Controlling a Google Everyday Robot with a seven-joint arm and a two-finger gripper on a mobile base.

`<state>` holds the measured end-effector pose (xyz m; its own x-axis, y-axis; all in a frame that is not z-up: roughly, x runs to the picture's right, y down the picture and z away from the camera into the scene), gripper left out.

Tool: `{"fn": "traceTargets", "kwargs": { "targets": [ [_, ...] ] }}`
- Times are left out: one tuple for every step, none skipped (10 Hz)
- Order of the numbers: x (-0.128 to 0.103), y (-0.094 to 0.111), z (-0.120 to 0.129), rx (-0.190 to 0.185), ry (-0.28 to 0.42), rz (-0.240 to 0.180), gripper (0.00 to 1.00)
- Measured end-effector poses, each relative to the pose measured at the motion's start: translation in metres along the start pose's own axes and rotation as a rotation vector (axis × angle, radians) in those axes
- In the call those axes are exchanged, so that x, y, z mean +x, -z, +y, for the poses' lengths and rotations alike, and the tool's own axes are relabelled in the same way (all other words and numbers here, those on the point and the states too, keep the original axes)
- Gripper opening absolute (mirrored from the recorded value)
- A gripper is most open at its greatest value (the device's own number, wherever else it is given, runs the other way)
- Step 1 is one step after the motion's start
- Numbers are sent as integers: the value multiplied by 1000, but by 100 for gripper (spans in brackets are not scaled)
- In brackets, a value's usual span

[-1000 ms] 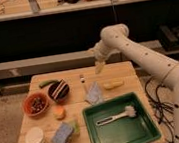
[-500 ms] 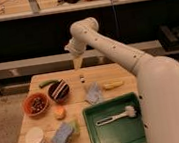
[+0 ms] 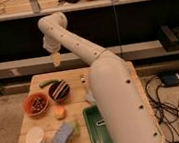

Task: Place pepper in paper cup

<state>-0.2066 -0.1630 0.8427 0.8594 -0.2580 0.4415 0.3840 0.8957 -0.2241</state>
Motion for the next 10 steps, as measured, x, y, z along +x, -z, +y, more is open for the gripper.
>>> {"fn": "traceTargets", "kwargs": {
  "targets": [
    [-3, -2, -4, -2, 5, 8, 80],
    [-3, -2, -4, -2, 4, 8, 80],
    [-2, -2, -3, -3, 3, 9, 80],
    [0, -1, -4, -2, 1, 11, 80],
    [1, -2, -2, -6, 2, 16, 80],
    [0, -2, -2, -7, -4, 28, 80],
    [-5, -6, 3, -3, -22, 39, 80],
    [-7, -14, 10, 2, -36, 34, 80],
    [-3, -26, 16, 6, -45, 30, 80],
    [-3, -40, 21, 9, -47, 15, 80]
  ]
}}
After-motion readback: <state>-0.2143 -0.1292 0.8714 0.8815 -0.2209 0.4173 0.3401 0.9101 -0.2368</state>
